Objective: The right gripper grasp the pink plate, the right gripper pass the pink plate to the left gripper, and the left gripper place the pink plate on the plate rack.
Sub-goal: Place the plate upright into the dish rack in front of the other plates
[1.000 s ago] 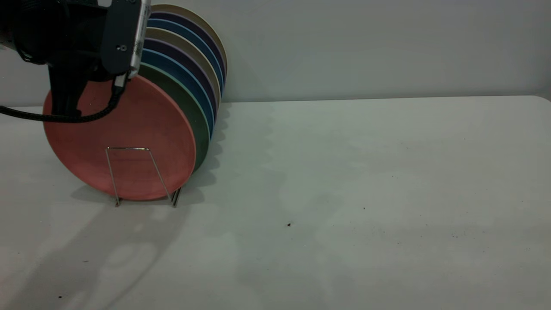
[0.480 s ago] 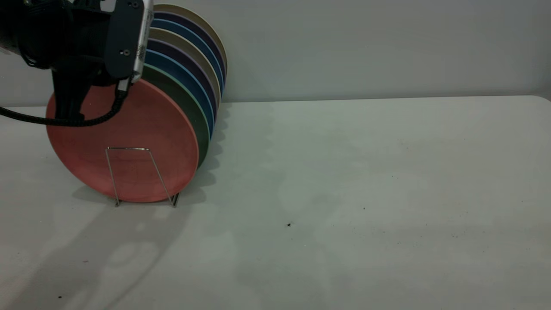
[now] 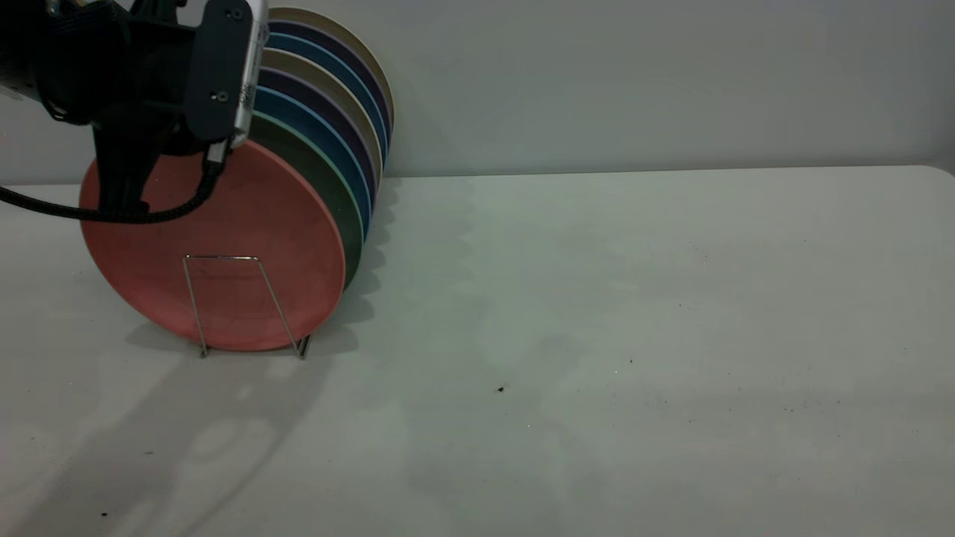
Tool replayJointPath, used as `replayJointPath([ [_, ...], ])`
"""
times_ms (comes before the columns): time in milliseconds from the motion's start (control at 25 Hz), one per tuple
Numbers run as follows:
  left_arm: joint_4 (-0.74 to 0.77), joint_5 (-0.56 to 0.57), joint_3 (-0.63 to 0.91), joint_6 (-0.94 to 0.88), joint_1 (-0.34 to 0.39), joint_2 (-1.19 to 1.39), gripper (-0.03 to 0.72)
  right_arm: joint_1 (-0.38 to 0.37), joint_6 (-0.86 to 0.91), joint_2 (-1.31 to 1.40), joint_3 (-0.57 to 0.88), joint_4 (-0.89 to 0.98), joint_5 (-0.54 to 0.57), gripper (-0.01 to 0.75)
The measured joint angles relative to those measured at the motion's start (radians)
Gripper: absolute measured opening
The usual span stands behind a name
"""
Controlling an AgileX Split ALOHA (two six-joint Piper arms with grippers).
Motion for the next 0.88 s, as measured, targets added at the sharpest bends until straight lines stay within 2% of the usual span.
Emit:
replayJointPath([
  [160,0.000,-0.008,0.000,-0.019,0.000,0.003,0.129,0.000,0.000,0.000,0.000,0.000,0.000,0.361],
  [480,0.000,-0.048,0.000,-0.075,0.000,0.004,0.298,0.000,0.000,0.000,0.000,0.000,0.000,0.361],
  [880,0.000,-0.048,0.000,-0.095,0.000,0.004,0.312,0.000,0.000,0.000,0.000,0.000,0.000,0.361],
])
